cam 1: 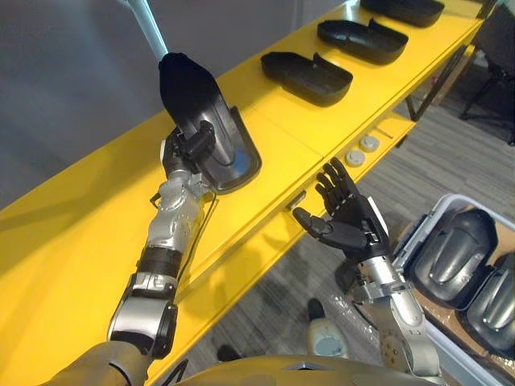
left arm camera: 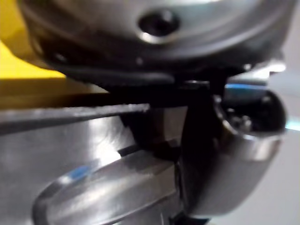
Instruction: Walk over and take three plastic housings, then place them on the shelf
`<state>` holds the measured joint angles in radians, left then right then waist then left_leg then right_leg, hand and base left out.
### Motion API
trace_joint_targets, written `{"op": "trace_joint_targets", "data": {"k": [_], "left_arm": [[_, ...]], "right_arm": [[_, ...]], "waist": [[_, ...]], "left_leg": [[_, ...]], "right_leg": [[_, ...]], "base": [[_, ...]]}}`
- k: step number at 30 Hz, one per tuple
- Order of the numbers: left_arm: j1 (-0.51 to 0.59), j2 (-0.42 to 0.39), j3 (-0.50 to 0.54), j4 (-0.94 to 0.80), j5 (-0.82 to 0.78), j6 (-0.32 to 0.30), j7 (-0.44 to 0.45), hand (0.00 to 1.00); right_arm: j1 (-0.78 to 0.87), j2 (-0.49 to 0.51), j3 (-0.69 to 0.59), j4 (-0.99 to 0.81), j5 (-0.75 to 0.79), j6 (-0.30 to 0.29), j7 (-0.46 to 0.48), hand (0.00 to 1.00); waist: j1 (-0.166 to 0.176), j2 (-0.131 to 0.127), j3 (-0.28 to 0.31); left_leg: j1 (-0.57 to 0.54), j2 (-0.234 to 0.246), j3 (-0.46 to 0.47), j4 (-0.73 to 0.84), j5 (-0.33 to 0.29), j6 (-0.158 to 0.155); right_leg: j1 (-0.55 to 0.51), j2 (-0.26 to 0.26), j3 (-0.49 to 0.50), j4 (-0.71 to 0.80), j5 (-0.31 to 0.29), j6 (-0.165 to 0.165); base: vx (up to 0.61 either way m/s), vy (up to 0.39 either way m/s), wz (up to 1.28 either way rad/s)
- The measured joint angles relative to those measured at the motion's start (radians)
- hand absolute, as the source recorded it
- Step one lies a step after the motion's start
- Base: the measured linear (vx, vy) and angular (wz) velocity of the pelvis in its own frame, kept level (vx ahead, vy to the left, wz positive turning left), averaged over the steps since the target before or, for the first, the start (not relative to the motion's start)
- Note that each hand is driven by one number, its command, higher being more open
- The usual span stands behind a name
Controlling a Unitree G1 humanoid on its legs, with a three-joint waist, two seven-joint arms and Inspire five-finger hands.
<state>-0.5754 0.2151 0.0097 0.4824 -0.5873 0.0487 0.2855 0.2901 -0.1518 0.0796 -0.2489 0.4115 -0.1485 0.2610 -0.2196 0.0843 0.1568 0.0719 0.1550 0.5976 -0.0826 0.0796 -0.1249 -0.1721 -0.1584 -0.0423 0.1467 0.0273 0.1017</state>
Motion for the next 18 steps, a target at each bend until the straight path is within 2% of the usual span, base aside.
{"op": "trace_joint_targets", "data": {"k": [5, 6, 12, 18], "left_arm": [[-0.046, 0.017, -0.004, 0.031, -0.044, 0.027, 0.008, 0.0], [-0.049, 0.021, -0.005, 0.031, -0.044, 0.027, 0.006, 1.0], [-0.073, 0.032, -0.015, 0.044, -0.069, 0.064, 0.022, 1.0], [-0.136, 0.027, -0.027, 0.108, -0.07, 0.097, 0.119, 1.0]], "right_arm": [[0.002, -0.008, 0.037, -0.035, 0.044, 0.033, -0.004, 1.0], [0.006, -0.007, 0.043, -0.046, 0.045, 0.033, -0.004, 1.0], [0.03, -0.006, 0.096, -0.062, 0.045, 0.034, -0.005, 1.0], [0.038, -0.005, 0.139, -0.076, 0.045, 0.036, -0.024, 1.0]], "waist": [[-0.002, 0.006, 0.023], [-0.004, 0.007, 0.028], [-0.004, 0.006, 0.03], [-0.006, 0.004, 0.031]], "left_leg": [[-0.012, 0.0, -0.002, 0.0, 0.01, 0.004], [-0.012, 0.0, -0.002, 0.0, 0.011, 0.005], [-0.009, -0.001, -0.004, 0.0, 0.013, 0.007], [0.0, -0.002, -0.004, -0.001, 0.015, 0.008]], "right_leg": [[-0.024, -0.001, 0.0, 0.031, -0.009, -0.001], [-0.024, -0.002, 0.0, 0.031, -0.009, -0.001], [-0.019, -0.003, -0.001, 0.033, -0.009, 0.0], [-0.014, -0.005, -0.001, 0.037, -0.008, 0.003]], "base": [[0.0, 0.0, 0.0], [0.0, 0.0, 0.0], [0.0, 0.0, 0.01], [0.0, -0.002, -0.02]]}}
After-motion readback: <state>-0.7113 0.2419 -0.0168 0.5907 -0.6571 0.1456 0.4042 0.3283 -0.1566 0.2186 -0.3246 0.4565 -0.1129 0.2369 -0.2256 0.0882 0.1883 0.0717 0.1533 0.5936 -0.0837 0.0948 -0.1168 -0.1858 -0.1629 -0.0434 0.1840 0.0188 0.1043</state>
